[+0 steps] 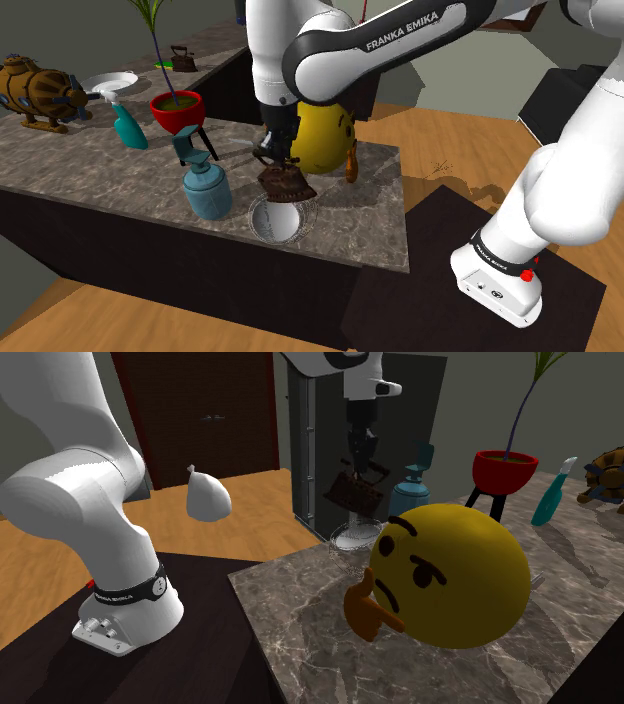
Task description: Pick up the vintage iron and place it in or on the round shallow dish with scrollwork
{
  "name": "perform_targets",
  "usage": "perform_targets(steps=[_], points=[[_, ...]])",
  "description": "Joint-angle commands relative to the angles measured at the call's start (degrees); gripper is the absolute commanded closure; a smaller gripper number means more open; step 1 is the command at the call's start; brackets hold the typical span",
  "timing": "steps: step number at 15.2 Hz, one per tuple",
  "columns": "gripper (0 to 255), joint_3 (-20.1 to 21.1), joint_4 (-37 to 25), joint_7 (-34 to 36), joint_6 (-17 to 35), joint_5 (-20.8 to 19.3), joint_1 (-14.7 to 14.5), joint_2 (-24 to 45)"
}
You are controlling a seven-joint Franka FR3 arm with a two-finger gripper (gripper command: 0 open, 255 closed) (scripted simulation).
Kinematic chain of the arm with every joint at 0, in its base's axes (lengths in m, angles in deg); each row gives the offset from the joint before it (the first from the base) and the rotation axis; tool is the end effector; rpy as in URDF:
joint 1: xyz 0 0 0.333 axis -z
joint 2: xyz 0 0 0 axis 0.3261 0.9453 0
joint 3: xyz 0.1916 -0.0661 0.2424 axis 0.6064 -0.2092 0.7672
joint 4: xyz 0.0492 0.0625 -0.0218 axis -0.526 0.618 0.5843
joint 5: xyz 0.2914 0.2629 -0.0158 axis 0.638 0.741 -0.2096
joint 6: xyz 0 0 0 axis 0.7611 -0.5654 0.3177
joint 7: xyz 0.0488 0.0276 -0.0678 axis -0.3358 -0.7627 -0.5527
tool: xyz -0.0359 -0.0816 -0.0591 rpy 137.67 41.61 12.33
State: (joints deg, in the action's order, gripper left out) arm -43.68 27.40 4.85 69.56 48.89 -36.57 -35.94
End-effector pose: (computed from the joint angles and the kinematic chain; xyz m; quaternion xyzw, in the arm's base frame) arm 0.4476 0.3565 0.4369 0.9792 0.1987 0.0273 0.0299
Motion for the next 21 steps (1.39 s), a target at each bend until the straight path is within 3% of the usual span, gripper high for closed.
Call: perform_targets(steps=[1,18,21], points=[[255,0.0,0.7,0.3,1.3,-0.4,0.0,0.6],[255,-0.7,6.8,3.8,13.1,-4.5,-0.6,7.0],[255,-0.7,6.8,3.8,13.1,-4.5,-0.6,7.0]])
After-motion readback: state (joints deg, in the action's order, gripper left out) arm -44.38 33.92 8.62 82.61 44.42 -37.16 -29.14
